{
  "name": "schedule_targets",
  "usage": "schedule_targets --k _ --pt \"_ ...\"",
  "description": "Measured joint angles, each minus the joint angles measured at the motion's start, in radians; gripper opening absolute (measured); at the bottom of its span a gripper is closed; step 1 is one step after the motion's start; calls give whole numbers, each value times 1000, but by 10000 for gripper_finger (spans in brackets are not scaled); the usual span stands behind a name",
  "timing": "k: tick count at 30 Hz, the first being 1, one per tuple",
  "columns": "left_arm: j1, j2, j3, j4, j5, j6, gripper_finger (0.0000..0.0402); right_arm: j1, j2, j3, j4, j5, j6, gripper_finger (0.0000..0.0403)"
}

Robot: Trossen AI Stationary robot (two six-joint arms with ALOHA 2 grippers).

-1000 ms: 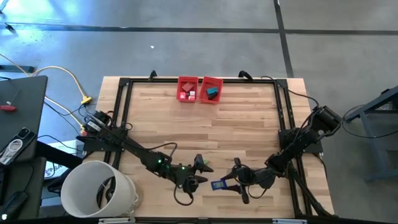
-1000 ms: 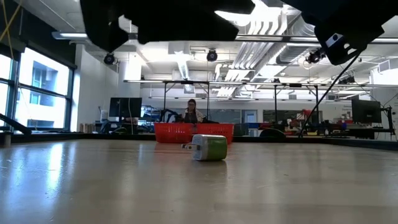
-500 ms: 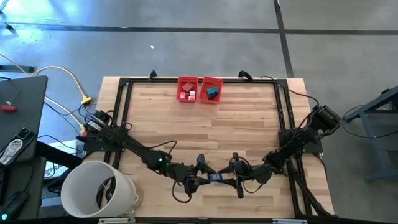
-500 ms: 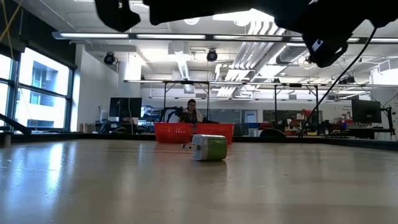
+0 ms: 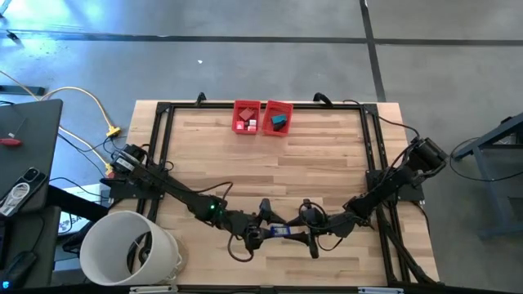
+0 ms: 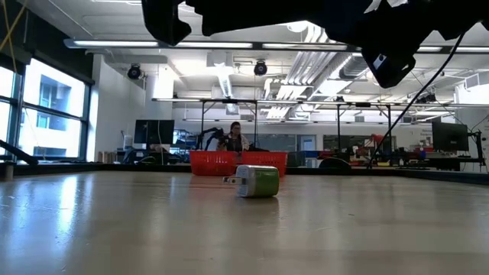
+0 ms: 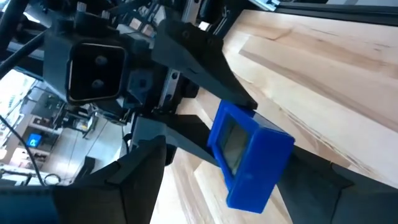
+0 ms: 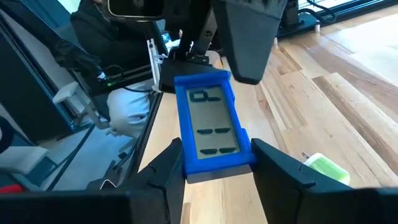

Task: Pick & Place Office items
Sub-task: Put the blue digital clock into the right red basket

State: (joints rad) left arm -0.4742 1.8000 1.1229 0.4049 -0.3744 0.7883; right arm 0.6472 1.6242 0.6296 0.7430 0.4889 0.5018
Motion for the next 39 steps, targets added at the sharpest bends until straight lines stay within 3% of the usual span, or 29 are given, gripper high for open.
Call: schedule_targets --k 19,39 --pt "1 66 -1 38 -22 60 192 1 0 0 3 -23 -1 146" --pt "1 66 -1 100 -47 27 186 1 0 0 -23 -17 0 146"
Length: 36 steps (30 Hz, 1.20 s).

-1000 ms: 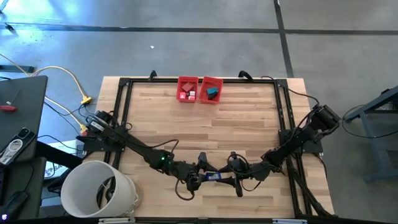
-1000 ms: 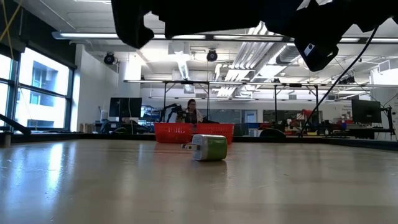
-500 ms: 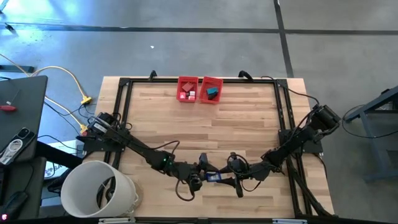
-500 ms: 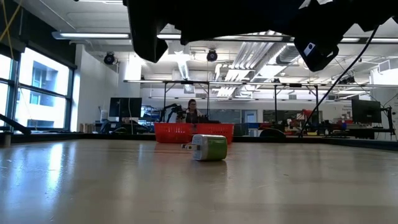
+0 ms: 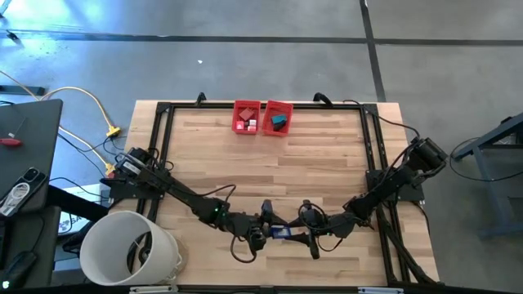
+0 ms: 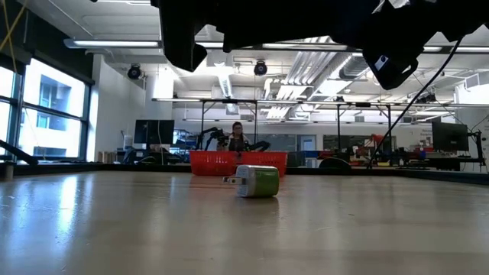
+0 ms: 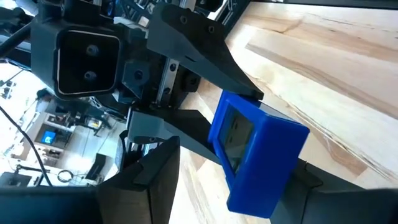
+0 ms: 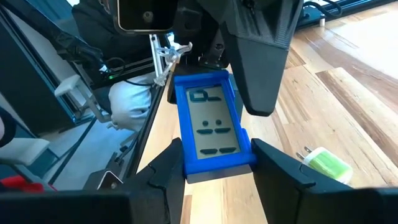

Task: Pick & Place Office items
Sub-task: Put the blue digital clock into the right red basket

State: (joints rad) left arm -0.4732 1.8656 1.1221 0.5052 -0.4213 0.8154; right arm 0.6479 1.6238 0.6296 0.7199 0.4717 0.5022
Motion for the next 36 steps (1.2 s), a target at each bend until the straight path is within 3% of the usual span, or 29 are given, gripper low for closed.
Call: schedule_targets --k 6,17,31,36 --pt "0 0 0 -6 1 20 163 0 0 0 -4 1 2 146" --pt "-2 0 0 -7 11 9 49 0 -1 0 -4 -9 16 146" --pt "-22 0 0 -6 0 4 49 -1 -1 1 -2 -35 46 149" --pt "-22 0 0 -7 -4 -14 47 0 0 1 -6 -30 50 178"
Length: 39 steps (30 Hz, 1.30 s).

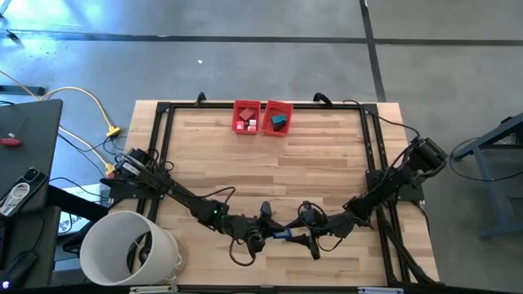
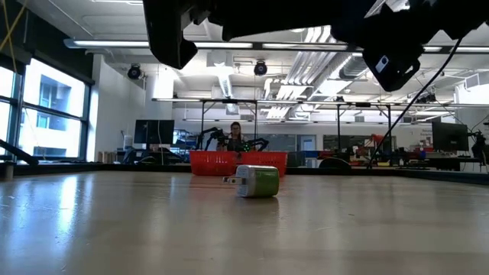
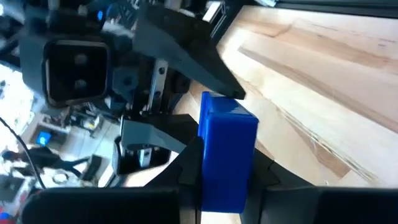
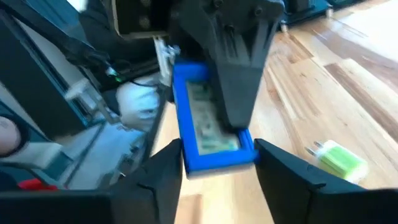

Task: Pick & Place Office items
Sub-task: Put the blue digital clock into the right red basket

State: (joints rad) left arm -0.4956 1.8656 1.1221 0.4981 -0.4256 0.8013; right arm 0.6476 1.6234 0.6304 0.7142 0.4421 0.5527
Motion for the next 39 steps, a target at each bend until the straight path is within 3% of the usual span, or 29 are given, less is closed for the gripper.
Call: schedule_targets --k 12,18,24,31,39 --pt "-1 0 2 6 -26 -88 45 0 3 -1 -12 4 21 317" --pt "-10 0 2 12 -206 -229 45 10 3 -1 -53 -12 29 372" --pt "2 -1 2 -5 -313 -302 45 35 2 -1 -79 -15 56 381" --pt "52 -28 2 -95 -309 -400 45 47 2 -1 -87 -15 55 370" --pt "110 -51 1 -128 -226 -553 47 47 2 -1 -137 -15 25 368"
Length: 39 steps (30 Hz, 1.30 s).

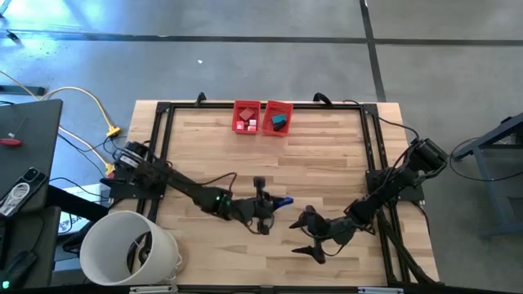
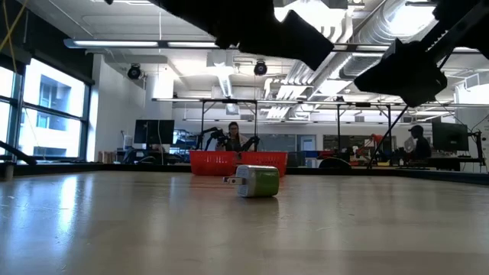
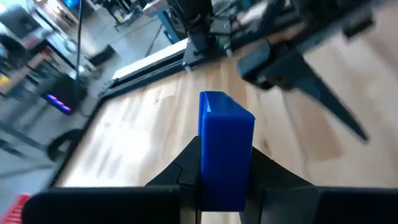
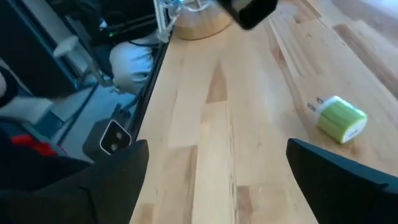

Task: Pick & Place Office items
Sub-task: Put the blue digital clock into the right red basket

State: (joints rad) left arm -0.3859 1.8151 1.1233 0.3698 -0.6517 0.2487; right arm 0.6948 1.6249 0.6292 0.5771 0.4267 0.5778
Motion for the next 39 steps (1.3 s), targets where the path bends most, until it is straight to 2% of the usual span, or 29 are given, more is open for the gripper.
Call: schedule_targets --k 4,9,12,15,17,19,21,27,30,34,39 --pt "41 -30 0 -55 115 -159 47 22 0 0 11 20 -115 368" --pt "108 -73 0 -174 319 -404 47 69 0 0 49 155 -239 368" --pt "146 -80 0 -193 482 -492 47 97 0 0 73 308 -316 368" --pt "181 -76 0 -183 642 -568 47 127 -1 0 121 547 -395 368" --pt "197 -74 0 -193 684 -596 47 143 -2 0 144 669 -430 368" --pt "204 -73 0 -193 701 -601 47 149 -2 0 165 735 -444 368" --pt "206 -73 0 -184 700 -595 48 147 -2 0 177 729 -439 368" --pt "182 -51 -1 -75 695 -555 48 45 -2 0 175 457 -266 368" --pt "158 -48 -3 -71 647 -483 48 3 -2 0 172 364 -226 368" --pt "131 -48 -3 -69 592 -490 48 -13 -2 0 176 296 -231 368" --pt "114 -49 -2 -79 590 -489 48 3 -1 0 176 294 -268 368"
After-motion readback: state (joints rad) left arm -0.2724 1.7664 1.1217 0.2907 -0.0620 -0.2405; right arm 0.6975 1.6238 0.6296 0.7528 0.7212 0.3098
